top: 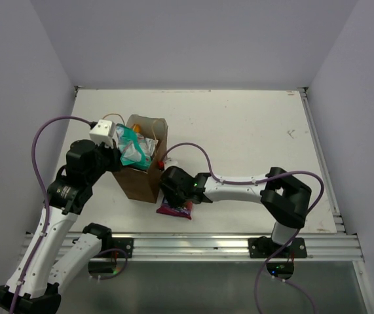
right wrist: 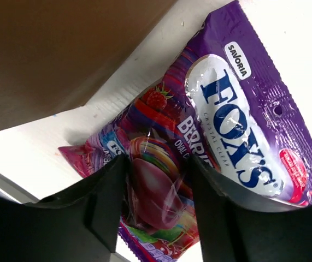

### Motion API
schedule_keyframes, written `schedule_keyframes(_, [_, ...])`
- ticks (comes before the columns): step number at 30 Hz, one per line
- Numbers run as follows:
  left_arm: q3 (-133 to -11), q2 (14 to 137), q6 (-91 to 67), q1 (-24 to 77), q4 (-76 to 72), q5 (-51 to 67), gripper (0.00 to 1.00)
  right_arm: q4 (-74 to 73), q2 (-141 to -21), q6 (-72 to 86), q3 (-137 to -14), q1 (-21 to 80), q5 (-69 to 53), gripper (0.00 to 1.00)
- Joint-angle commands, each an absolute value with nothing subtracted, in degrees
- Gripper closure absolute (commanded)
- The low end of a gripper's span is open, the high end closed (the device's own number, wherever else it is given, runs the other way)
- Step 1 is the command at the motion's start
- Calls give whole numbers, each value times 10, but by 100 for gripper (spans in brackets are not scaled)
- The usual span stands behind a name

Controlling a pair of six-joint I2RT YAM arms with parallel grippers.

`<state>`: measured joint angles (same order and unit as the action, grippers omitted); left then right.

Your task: Place the snacks into the paper bag

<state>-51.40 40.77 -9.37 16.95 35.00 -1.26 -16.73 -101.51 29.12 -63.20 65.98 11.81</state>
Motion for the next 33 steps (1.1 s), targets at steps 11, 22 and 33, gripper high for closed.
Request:
schedule_keyframes(11, [-530,404,-86,177,372,3,100,-347,-879,309,-613,662,243,100])
schedule_keyframes(22, [-529,402,-86,182,370,3,100,-498,-909,82,-1183,657,369,100])
schedule_keyframes(33, [-529,394,-89,182,372,-14,100,-284,-1041,51,-1310,646,150,100])
